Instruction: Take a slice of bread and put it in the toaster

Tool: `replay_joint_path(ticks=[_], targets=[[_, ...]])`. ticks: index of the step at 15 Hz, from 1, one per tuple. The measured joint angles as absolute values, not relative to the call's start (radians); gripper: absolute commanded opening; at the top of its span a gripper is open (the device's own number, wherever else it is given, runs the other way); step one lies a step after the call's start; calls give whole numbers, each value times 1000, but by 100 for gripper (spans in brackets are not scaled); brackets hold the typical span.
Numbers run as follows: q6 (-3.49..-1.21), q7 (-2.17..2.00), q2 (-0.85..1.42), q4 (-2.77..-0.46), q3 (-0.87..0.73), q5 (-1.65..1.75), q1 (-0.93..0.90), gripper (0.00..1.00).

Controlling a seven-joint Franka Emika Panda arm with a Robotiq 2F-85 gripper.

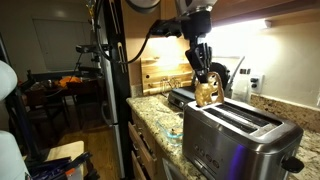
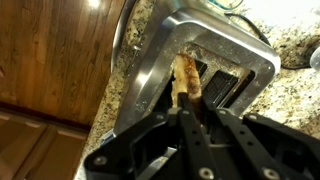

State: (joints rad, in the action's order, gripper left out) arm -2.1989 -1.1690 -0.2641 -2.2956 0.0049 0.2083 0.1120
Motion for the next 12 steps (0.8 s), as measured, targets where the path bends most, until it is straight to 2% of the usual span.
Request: replay_joint_path(ticks=[12], targets=[[-2301,-1248,-257,-2349,4,204,123,9]])
